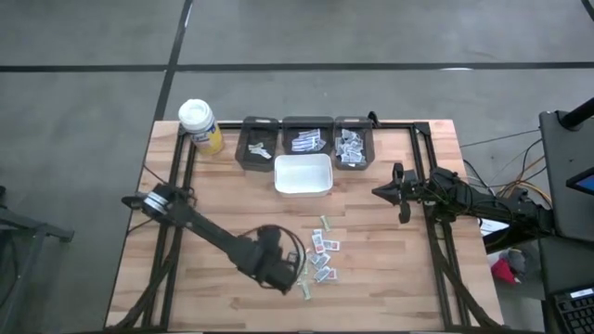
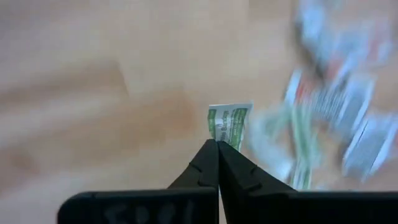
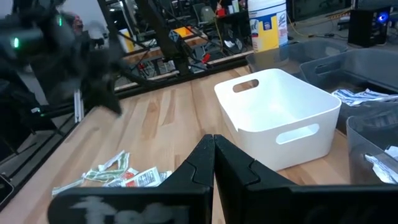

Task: Pick & Place First Aid Supplies
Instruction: Put the green bandage pack into the left black bin

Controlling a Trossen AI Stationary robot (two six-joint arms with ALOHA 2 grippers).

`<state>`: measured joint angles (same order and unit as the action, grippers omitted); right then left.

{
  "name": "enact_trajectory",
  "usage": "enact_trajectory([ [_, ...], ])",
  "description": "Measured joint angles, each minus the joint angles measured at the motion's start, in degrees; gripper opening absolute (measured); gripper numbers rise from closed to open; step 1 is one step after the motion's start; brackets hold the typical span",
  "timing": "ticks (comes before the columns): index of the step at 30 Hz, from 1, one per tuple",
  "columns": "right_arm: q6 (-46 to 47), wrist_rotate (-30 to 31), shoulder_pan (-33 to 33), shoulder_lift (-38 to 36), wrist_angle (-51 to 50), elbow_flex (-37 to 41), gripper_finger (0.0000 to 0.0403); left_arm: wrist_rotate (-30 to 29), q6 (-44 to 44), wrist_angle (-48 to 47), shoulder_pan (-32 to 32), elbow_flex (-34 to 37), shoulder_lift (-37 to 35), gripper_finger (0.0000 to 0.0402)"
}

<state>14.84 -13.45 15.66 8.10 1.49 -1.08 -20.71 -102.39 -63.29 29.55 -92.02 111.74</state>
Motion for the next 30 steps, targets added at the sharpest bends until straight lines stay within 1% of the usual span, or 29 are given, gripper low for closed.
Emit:
enact_trajectory([
  [4, 0.1, 0.0, 0.0, -0.1, 0.0, 0.0, 0.0008, -9.7, -0.9, -5.6, -0.8, -0.3, -4.0, 0.0],
  [7, 0.1, 0.0, 0.0, -0.1, 0.0, 0.0, 0.0008, -15.1, -1.0, -10.9, -2.5, -0.2, -6.8, 0.0],
  [10, 0.1, 0.0, 0.0, -0.1, 0.0, 0.0, 0.0008, -20.0, -0.2, -16.6, -5.9, -0.2, -9.7, 0.0],
  [12, 0.0, 0.0, 0.0, -0.1, 0.0, 0.0, 0.0008, -22.7, 2.7, -18.3, -9.0, -0.2, -11.3, 0.0],
  [15, 0.1, 0.0, 0.0, -0.1, 0.0, 0.0, 0.0008, -24.7, 10.7, -18.3, -15.5, -0.2, -13.5, 0.0],
  [18, 0.1, 0.1, 0.0, -0.1, 0.0, 0.0, 0.0008, -24.6, 20.8, -17.6, -23.9, -0.2, -15.2, 0.0],
  [21, 0.1, 0.1, 0.0, -0.1, 0.0, 0.0, 0.0008, -22.4, 32.4, -15.1, -32.8, -0.2, -15.5, 0.0],
  [26, 0.1, 0.1, 0.0, -0.1, 0.0, 0.0, 0.0008, -15.1, 52.5, -6.7, -47.8, 0.5, -14.8, 0.0],
  [30, 0.1, 0.1, 0.0, 0.0, 0.0, 0.0, 0.0008, -9.2, 64.0, 1.1, -56.7, 2.0, -13.4, 0.0],
])
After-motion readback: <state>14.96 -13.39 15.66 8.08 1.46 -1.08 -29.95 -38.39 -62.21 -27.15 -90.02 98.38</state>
